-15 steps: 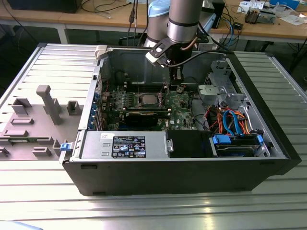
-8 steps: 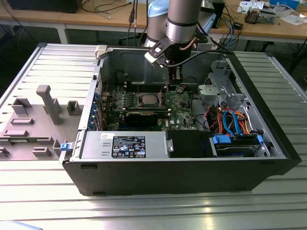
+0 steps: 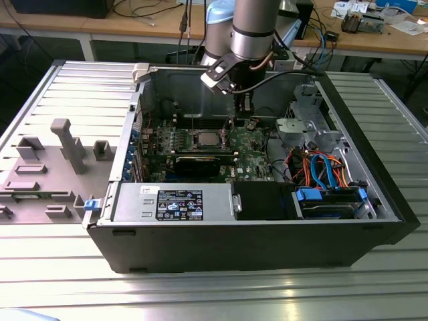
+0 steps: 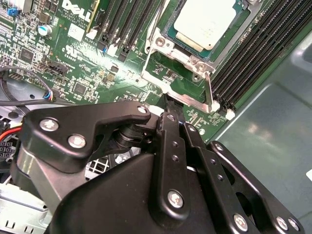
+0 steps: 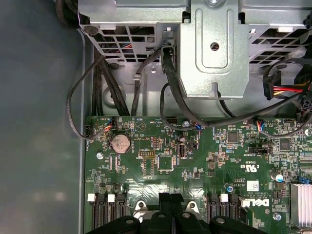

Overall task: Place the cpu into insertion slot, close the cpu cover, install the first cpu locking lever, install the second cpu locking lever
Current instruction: 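Close the cpu cover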

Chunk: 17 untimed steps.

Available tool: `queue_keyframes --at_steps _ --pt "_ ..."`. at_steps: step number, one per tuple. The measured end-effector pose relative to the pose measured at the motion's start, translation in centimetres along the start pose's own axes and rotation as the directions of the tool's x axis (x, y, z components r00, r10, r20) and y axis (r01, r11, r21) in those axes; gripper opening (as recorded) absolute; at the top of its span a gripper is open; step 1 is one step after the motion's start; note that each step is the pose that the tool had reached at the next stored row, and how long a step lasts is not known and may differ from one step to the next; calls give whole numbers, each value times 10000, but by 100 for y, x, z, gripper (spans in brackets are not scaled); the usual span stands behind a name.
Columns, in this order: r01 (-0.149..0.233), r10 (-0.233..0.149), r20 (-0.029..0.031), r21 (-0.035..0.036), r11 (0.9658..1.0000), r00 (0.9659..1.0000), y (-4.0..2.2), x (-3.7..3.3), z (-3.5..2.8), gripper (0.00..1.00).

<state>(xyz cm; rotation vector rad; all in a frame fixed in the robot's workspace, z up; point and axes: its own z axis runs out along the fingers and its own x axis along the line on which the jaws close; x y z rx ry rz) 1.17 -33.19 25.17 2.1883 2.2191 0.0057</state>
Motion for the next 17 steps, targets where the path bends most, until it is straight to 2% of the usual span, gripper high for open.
queue_keyframes --at_steps 17 --pt "0 0 0 0 10000 10000 -33 0 0 11"
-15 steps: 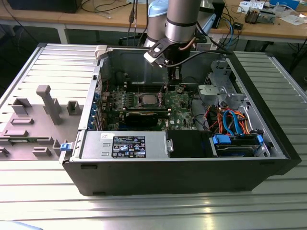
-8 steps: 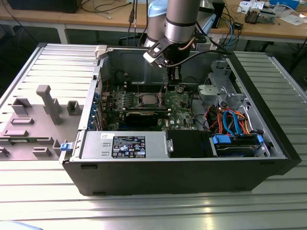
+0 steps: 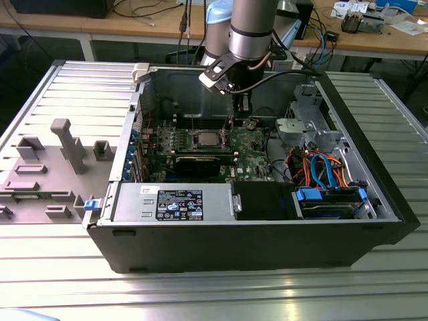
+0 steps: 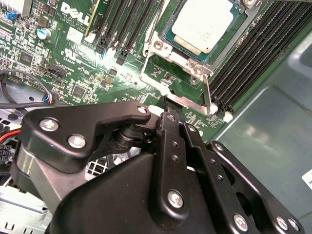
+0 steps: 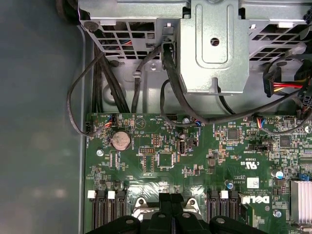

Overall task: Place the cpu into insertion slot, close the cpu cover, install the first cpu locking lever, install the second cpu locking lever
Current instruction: 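Close the cpu cover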

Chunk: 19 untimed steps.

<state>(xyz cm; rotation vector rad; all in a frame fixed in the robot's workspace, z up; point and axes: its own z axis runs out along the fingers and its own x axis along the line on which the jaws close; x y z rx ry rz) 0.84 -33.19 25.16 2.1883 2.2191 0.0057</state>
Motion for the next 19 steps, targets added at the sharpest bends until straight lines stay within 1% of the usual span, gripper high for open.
queue_keyframes --at_steps 19 --pt "1 -1 0 0 10000 10000 -53 1 0 11"
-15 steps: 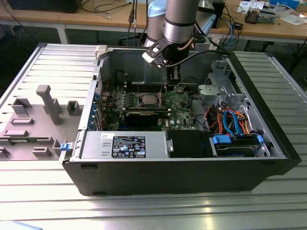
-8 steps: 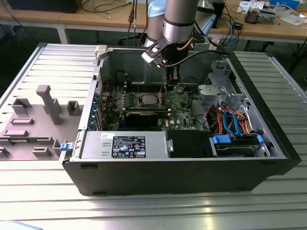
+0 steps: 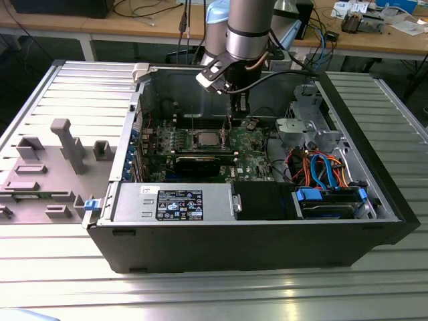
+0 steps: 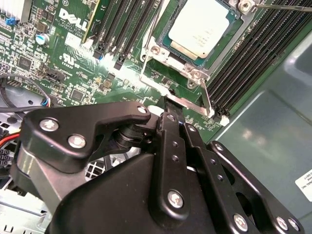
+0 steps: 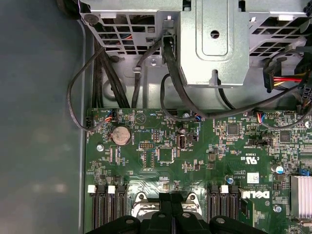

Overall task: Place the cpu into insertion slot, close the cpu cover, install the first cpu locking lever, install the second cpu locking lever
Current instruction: 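Close the cpu cover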

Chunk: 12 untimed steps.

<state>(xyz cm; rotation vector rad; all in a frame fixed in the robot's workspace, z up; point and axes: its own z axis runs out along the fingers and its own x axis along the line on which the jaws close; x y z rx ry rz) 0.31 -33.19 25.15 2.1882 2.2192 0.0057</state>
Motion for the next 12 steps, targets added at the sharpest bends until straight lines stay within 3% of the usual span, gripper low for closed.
queue_keyframes --at_steps 12 --pt "-1 1 0 0 10000 10000 -25 0 0 11"
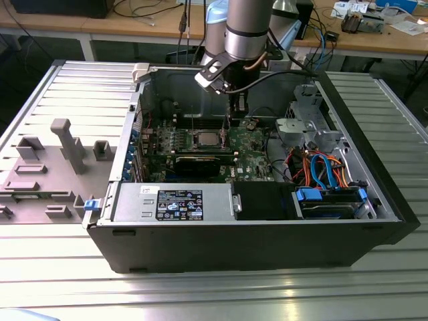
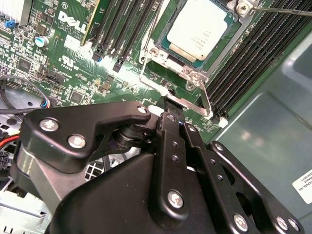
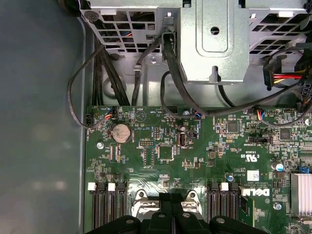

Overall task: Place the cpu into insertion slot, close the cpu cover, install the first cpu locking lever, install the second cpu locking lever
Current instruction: 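Close the cpu cover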

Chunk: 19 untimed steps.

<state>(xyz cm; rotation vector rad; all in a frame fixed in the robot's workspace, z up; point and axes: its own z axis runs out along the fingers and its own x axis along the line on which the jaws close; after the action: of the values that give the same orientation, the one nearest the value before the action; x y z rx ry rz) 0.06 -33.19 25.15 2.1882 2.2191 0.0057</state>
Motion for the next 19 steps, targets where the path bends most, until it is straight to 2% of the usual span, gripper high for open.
queue_keyframes --at_steps 19 --pt "0 0 -1 -1 10000 10000 -52 1 1 11"
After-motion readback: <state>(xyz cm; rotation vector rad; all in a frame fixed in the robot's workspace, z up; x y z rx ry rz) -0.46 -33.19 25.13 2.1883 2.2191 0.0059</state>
